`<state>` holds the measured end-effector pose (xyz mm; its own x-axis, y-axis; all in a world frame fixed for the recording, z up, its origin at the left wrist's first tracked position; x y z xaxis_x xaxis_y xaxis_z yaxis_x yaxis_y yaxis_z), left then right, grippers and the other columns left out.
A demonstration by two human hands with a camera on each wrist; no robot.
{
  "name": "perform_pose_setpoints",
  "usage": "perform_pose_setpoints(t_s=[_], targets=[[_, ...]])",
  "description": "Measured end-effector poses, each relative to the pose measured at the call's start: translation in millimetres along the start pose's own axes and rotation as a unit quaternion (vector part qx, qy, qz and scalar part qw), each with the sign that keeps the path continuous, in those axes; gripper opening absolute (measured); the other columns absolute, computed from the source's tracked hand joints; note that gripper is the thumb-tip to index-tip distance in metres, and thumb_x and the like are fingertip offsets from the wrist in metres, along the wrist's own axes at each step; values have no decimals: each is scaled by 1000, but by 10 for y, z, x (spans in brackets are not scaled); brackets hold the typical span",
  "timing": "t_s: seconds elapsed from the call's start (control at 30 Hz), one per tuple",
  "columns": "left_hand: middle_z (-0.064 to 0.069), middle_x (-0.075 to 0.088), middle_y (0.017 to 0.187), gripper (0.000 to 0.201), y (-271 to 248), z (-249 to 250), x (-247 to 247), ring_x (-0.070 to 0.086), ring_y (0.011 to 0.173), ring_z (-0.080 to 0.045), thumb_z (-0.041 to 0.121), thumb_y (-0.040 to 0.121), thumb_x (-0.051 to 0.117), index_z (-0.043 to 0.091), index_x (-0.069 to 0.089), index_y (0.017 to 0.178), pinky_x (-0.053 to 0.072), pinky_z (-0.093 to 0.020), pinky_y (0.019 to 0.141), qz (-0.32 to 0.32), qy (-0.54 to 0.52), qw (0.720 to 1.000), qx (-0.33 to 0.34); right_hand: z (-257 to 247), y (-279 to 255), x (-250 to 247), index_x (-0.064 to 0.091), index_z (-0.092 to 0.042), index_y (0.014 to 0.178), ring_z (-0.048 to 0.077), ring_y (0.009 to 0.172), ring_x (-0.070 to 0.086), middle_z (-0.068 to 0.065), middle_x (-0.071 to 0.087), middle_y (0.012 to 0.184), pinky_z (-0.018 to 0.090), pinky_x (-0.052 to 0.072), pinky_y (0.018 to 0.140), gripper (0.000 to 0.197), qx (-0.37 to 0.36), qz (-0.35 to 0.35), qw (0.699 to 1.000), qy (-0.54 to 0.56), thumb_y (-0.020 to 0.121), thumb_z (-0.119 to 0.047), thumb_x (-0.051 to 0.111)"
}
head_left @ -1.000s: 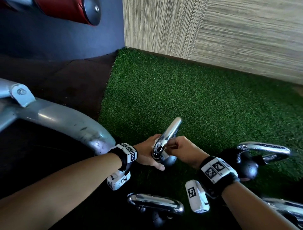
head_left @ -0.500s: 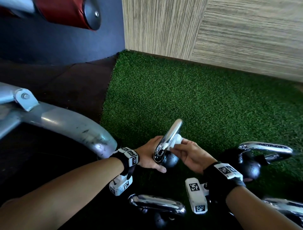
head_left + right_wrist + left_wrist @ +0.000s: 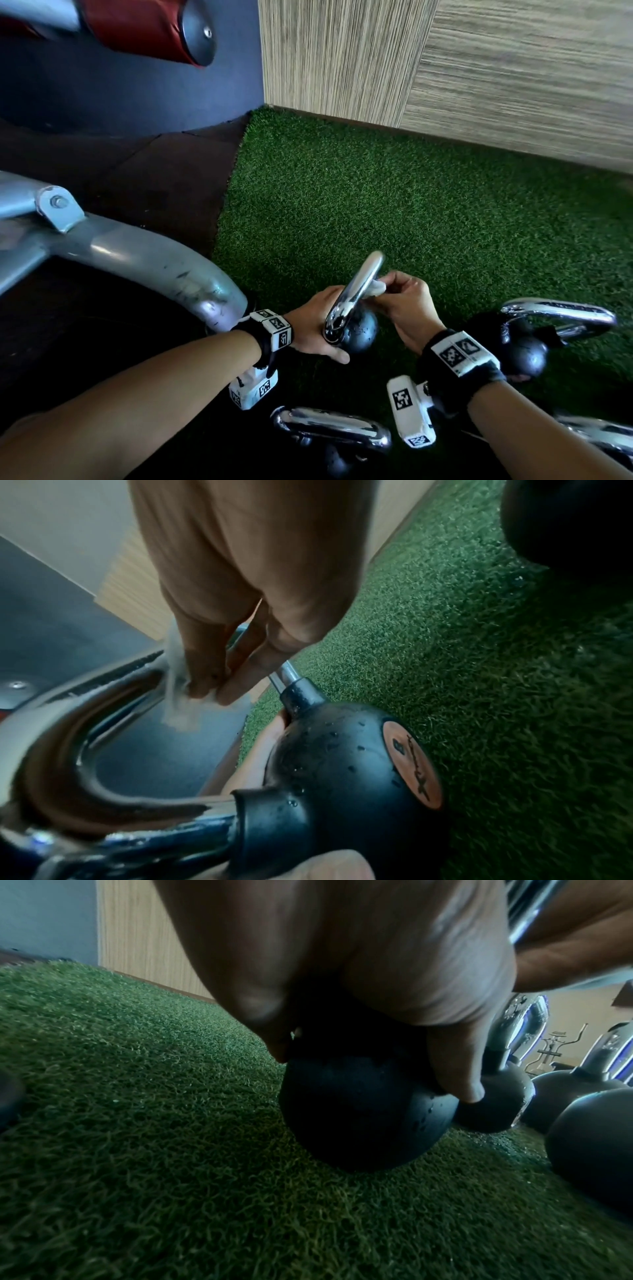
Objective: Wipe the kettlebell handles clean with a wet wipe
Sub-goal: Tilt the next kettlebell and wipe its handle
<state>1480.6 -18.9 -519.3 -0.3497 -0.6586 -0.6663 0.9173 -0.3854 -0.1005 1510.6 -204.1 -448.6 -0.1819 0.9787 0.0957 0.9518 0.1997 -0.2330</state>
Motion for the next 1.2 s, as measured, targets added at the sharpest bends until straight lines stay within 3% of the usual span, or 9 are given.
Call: perform_pose_setpoints(t_s=[0.1,0.4,0.57,0.7,0.83,0.93,1.0,1.1,1.2], targets=[[1,27,157,128,-14,17,-12,28,148,-18,33,59,99,36,15,156,26,-47,126,-2,-4,1000,-6,-31,139,-45,69,-10,74,27,69,72,10,76,76,39,62,68,24,-27,107,991,-75,69,6,86],[-5,28,157,125,-44,145,-44,28,148,-20,25,63,99,15,18,159,24,-40,126,-6,-1,1000,-23,-18,262,46,72,-18,70,10,63,68,-3,75,74,22,55,56,16,-10,257,948,-189,68,-11,85],[-3,28,156,126,-65,149,-41,30,147,-20,24,63,99,19,17,158,28,-46,125,-7,-22,999,-23,-63,265,-13,73,-18,75,7,62,69,-4,73,74,15,53,48,17,-21,230,945,-233,71,-7,85],[3,29,152,123,-86,174,-35,30,147,-20,22,63,99,18,20,157,28,-45,125,0,-24,1000,-12,16,288,-34,69,-18,66,20,69,75,-1,75,71,39,65,63,21,-24,195,937,-287,62,-9,88],[12,24,141,120,-74,224,-66,28,144,-15,25,66,97,23,19,156,26,-39,125,-14,-7,1000,-21,47,346,23,68,-16,72,13,65,65,-3,71,73,13,45,49,15,-44,187,913,-361,72,-17,83],[4,25,155,120,-100,239,-55,25,146,-13,29,69,96,23,17,159,21,-27,124,-12,30,999,-20,-35,331,10,70,-17,81,18,73,64,1,69,82,14,42,52,8,-43,172,900,-399,82,-9,71],[5,22,160,121,-125,265,-44,24,147,-11,29,71,94,24,13,160,20,-22,122,-11,44,998,-32,-89,267,-25,70,-15,90,19,76,66,3,69,87,23,53,61,10,-76,169,894,-408,85,-7,68],[7,13,164,129,-115,276,-125,18,148,-10,25,73,92,18,0,162,5,-1,110,-76,103,991,-44,-226,197,-99,67,-12,98,11,70,60,-1,67,89,19,46,56,15,-218,170,871,-405,86,-4,72],[5,21,168,132,-145,277,-400,33,148,-15,18,71,87,33,-7,162,23,-23,124,-139,88,982,-89,-425,278,-182,73,-12,102,14,75,62,2,69,95,21,53,63,20,-353,107,822,-434,84,-3,76]])
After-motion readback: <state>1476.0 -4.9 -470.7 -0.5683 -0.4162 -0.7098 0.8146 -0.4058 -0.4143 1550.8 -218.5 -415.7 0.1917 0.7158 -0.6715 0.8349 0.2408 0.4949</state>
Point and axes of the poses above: each hand's wrist, its own y-axis towards the middle knuckle, its own x-axis out of the palm, z = x × y, the point moved 1 cm from there along y, towards the middle knuckle
